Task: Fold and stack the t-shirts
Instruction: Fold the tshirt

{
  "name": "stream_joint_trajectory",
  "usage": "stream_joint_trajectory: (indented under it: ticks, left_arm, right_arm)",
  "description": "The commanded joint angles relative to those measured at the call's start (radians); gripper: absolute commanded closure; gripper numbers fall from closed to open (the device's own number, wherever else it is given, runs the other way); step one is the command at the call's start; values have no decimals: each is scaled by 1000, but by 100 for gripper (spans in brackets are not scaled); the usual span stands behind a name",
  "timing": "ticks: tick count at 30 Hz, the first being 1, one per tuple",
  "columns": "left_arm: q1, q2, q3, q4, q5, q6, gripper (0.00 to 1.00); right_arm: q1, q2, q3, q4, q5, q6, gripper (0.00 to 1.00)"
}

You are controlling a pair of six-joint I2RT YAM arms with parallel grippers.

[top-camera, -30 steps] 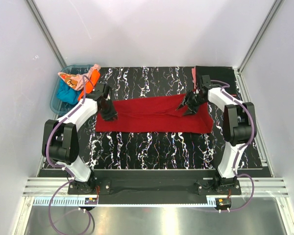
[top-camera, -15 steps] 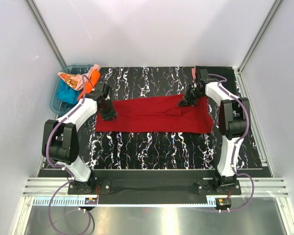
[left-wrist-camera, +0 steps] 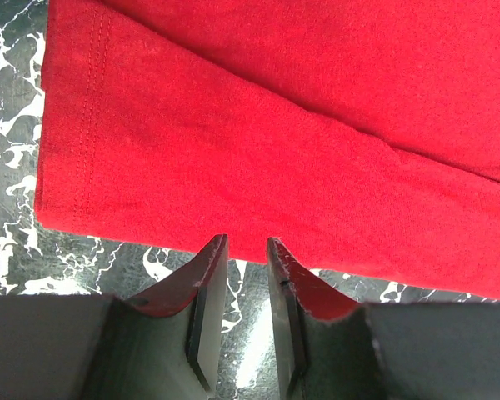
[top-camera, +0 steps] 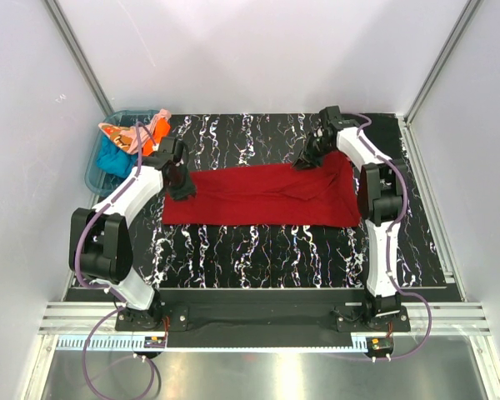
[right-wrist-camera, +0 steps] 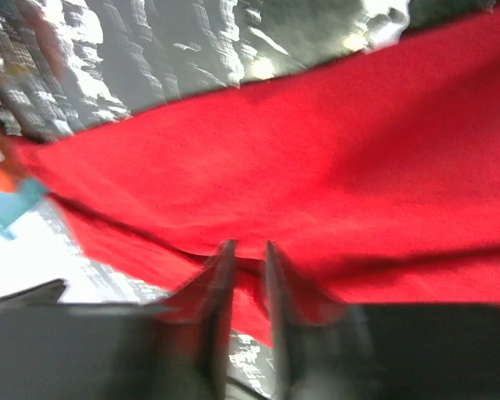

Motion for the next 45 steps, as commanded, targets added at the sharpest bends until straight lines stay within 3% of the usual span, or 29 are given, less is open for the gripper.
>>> stream_joint_trajectory:
  ticks: [1,4,10,25,36,40,41,45]
  left_arm:
    - [-2,-32,17,37,48,37,68]
    - [-20,-48,-1,106,112,66,61]
    - [-72,-25,38,109,155,65,59]
    - [-114,-38,26,83,164,103,60]
    - [-114,-29,37,76,175,114,60]
    - [-114,-29,38,69,170,116,60]
    - [-114,-29,40,69,170,116,60]
    - [-114,-26,34,75,173,113,60]
  right_arm:
    - [-4,-100,-18,-81,131,-45,62]
    - [-51,-195,-108,-116,203,-71,56]
    - [-176,-240,-200,-102,214,-91,53]
    - [-178,-68,-97,-78,219,-123,53]
    - [-181,-50,-85,-79,275,-146,55]
    - [-179,-27,-54,-75,272,-155,66]
    - [-179,-25,-45,-75,274,-155,76]
    - [-179,-31,-4,-86,262,-146,89]
